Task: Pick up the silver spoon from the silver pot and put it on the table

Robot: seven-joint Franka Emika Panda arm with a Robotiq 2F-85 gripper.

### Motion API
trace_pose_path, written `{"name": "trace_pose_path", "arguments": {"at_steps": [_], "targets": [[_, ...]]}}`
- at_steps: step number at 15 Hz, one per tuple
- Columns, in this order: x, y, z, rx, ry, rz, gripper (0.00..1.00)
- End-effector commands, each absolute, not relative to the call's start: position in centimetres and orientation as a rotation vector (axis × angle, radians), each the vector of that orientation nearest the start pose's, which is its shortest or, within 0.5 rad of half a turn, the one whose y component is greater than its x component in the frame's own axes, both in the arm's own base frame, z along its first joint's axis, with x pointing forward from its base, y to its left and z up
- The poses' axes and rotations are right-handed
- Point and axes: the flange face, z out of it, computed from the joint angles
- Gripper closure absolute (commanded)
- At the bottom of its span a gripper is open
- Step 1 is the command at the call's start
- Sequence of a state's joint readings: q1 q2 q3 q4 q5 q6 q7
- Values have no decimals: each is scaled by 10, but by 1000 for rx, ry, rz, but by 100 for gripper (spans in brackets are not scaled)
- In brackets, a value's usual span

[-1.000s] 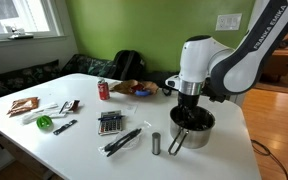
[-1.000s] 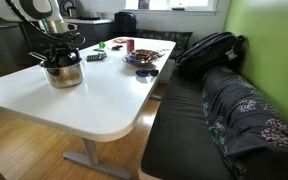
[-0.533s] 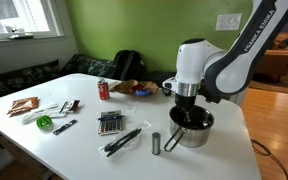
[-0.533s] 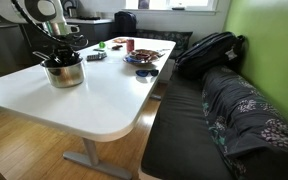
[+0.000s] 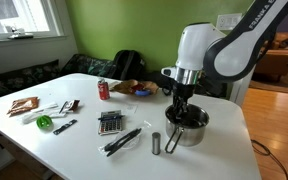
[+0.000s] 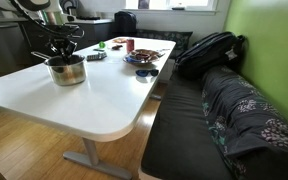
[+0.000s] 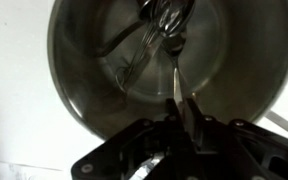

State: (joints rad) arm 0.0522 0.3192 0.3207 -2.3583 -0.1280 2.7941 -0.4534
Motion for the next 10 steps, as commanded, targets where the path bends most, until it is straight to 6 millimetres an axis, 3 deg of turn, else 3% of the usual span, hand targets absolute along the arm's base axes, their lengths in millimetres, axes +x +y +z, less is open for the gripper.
{"name": "trace_pose_path", "arguments": {"at_steps": [1,4,10], "targets": [[469,189,262,-2767,-1329,-328,97],[476,172,300,-2816,-1181,-475,97],[485,108,386,-2848,-706,-885,97]]}}
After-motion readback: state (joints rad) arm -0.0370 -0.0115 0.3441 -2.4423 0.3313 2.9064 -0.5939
